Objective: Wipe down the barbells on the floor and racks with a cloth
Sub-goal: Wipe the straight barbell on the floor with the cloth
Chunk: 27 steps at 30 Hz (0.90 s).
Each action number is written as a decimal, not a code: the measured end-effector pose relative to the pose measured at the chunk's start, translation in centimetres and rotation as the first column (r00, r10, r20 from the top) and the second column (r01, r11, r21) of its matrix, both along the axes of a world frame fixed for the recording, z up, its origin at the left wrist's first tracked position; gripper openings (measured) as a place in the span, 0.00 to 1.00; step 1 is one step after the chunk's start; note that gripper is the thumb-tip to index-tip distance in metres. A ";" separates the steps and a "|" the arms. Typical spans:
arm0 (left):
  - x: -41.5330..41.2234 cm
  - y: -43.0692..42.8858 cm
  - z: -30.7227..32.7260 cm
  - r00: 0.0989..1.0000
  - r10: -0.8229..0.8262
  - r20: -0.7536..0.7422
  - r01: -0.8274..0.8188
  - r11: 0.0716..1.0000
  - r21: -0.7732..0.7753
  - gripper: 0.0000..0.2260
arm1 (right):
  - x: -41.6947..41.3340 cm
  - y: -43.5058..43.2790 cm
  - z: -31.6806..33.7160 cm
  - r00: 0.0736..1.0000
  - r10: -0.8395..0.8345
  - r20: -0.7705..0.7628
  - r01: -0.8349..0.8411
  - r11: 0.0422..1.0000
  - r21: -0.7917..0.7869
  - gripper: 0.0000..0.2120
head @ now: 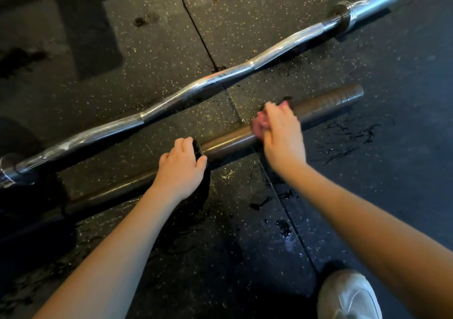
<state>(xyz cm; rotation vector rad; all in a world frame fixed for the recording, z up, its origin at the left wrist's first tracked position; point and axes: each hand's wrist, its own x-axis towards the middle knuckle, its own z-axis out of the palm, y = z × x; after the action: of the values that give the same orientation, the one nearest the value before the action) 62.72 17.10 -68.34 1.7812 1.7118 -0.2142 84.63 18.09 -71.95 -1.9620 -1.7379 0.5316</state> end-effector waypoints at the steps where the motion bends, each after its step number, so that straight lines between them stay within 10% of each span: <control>1: 0.0 -0.1 -0.1 1.000 -0.001 -0.004 0.001 1.000 0.020 0.25 | -0.7 -1.0 -0.1 0.994 0.108 -0.019 -0.108 0.994 0.005 0.06; 5: 0.1 -0.3 0.0 1.000 -0.010 -0.025 0.012 0.996 0.088 0.22 | 2.6 -0.9 0.9 0.937 0.340 0.080 -0.335 0.940 -0.062 0.12; 12: 0.6 -0.1 0.0 0.987 -0.080 -0.140 0.097 0.987 0.127 0.19 | 6.1 1.1 0.2 0.979 -0.168 0.114 0.175 0.983 -0.053 0.08; 20: 2.0 -0.9 -0.4 0.995 -0.057 -0.078 0.065 0.993 0.094 0.28 | 5.6 -1.4 0.5 0.968 0.200 0.153 -0.183 0.976 -0.121 0.21; 27: 2.7 -1.4 0.3 0.963 -0.163 -0.213 0.182 0.981 0.069 0.25 | 8.6 0.4 0.4 0.963 -0.247 0.108 0.256 0.964 -0.078 0.14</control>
<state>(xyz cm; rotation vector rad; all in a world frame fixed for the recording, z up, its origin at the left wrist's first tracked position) 65.41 15.67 -68.02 2.0366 1.7293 -0.4174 93.20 18.48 -71.53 -2.2669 -1.5101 0.4390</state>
